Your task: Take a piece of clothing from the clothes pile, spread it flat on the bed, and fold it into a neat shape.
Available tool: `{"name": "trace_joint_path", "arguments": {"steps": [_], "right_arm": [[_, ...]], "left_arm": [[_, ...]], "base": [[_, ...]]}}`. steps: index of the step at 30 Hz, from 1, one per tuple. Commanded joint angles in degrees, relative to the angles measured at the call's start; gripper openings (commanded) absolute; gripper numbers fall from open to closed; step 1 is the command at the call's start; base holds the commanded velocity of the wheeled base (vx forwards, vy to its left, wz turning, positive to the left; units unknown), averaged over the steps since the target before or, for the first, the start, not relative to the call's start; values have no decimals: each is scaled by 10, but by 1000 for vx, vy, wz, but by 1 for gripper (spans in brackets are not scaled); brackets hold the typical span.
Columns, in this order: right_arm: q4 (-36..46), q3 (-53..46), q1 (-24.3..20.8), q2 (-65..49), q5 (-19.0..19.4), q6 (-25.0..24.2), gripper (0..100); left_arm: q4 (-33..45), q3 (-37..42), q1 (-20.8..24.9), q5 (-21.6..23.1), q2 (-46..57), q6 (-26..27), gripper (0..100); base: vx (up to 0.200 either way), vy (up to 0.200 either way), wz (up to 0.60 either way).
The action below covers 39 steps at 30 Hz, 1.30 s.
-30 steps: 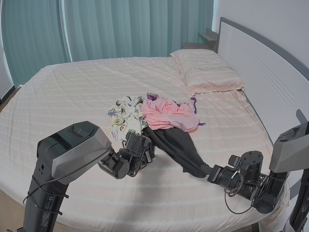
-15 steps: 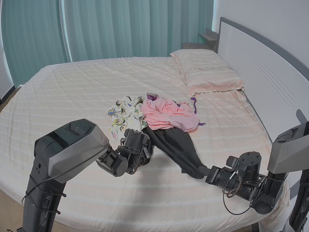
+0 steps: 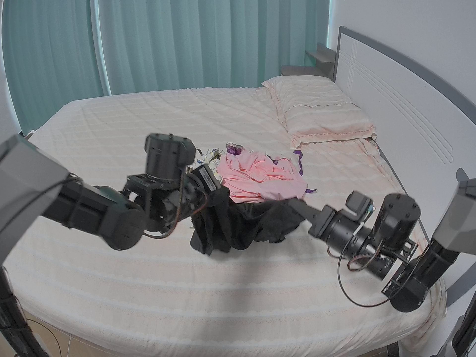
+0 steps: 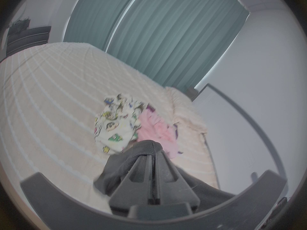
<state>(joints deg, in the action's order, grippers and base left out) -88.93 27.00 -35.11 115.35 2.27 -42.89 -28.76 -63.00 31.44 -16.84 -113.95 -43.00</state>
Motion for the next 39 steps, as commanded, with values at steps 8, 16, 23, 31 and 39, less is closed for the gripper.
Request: {"name": "trace_joint_path", "arguments": {"steps": [8,16,23,31,39], "right_arm": [[53,114,49,-138,20,-4,0],[38,30,26,-55,20,-69,0],[-6,2,-16,4,13,-82,0],[-6,-10,-18,13,12,-84,0],[-7,-19,-20,66,11,-84,0]], "left_arm": [[-3,78,-23,0,244,-1,0],[-65,235,-25,21,229,-18,0],[-187,325,-18,24,173,-54,0],[-251,341,20,20,124,-68,0],[-253,347,11,24,123,-69,0]], "base": [[0,0,0],[0,0,0],[0,0,0],[0,0,0],[0,0,0]]}}
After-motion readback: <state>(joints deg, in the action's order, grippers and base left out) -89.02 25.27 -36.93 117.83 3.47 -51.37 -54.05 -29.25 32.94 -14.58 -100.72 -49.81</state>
